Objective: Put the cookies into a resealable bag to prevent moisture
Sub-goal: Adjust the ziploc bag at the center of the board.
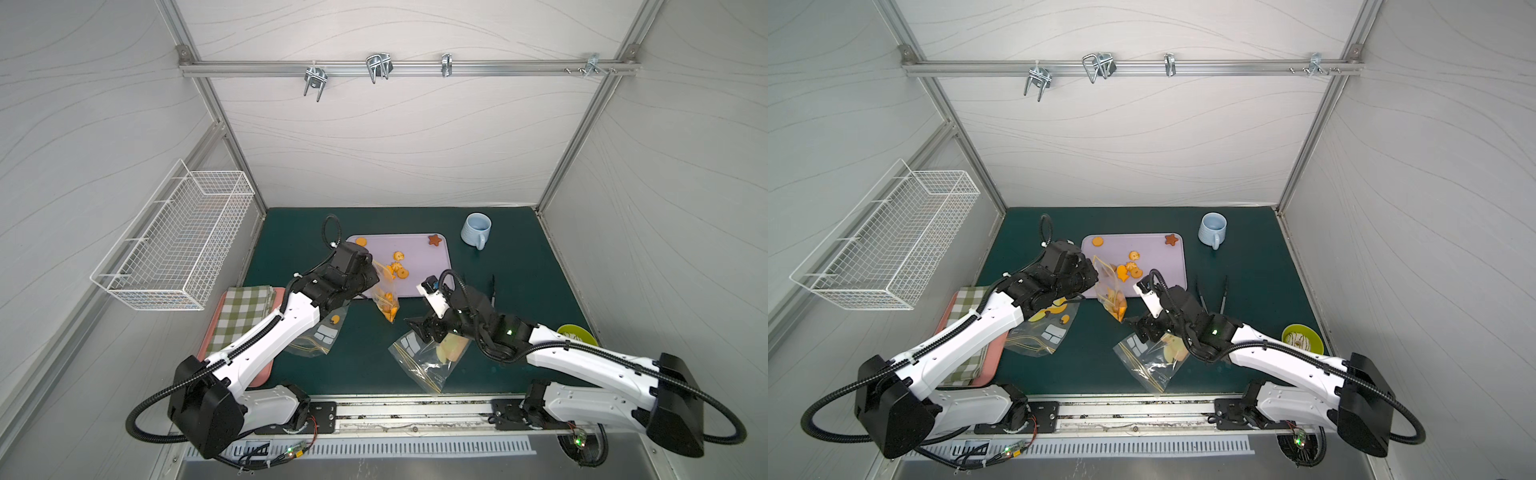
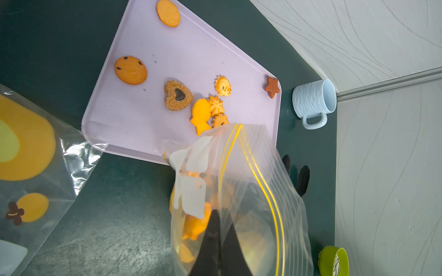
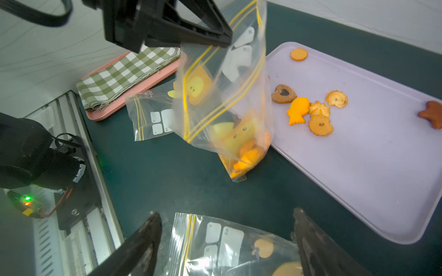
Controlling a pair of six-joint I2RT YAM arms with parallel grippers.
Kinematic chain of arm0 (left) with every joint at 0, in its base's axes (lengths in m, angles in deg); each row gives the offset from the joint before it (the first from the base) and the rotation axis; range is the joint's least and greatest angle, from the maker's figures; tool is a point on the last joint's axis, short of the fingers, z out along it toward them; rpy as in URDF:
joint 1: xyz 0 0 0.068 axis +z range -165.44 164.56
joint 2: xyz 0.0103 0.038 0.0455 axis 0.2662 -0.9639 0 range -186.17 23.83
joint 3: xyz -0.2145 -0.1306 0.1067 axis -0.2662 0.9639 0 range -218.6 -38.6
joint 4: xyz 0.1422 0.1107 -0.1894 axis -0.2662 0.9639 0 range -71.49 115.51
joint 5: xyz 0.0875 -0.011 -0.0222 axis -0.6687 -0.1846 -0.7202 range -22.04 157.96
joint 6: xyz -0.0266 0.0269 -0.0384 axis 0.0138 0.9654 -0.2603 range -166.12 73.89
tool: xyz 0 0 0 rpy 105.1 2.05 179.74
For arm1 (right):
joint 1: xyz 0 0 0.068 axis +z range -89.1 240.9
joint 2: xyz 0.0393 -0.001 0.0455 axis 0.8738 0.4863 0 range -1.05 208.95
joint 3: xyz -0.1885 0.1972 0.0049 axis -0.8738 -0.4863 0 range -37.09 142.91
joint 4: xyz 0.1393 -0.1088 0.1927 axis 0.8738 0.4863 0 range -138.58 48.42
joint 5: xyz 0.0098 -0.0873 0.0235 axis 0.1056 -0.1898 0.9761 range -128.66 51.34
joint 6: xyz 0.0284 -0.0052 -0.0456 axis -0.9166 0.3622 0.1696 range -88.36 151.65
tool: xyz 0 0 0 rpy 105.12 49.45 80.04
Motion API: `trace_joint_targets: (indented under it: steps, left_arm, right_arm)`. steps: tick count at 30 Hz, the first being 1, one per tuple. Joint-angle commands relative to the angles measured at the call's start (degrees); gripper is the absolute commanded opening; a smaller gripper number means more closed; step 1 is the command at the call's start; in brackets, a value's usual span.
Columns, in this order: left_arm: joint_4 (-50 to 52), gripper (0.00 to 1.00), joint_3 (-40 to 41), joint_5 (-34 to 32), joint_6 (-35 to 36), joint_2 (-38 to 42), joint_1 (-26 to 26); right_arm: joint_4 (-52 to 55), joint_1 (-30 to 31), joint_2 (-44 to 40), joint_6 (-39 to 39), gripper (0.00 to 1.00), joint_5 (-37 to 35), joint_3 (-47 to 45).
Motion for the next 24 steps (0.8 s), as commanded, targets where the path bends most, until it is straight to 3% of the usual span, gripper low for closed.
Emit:
trace_joint_targets:
  steps: [1,8,14,24]
  left_arm:
    - [-2.7,0.00,-1.9,-1.1,-1.6,-1.4,-0.1]
    - [-3.5,0.00,-2.8,0.3,-2.3,-3.4,-0.2]
    - [-3.6,0.00,-3.3,0.8,-2.1,-3.9,-0.2]
    - [-3.9,0.00,-3.5,1.5,-2.3,-3.8,-0.1]
  right_arm:
    - [-3.7,1.6,2.2,0.4,0.83,-8.2,1.9]
    - [-8.0,3.4,9.3,0.3,0.77,-11.7,4.6]
    - [-8.6,3.8,13.4,1.0,0.66,-14.1,8.1]
    - [-7.9,3.8,16.1,1.1,0.28,-14.7,10.3]
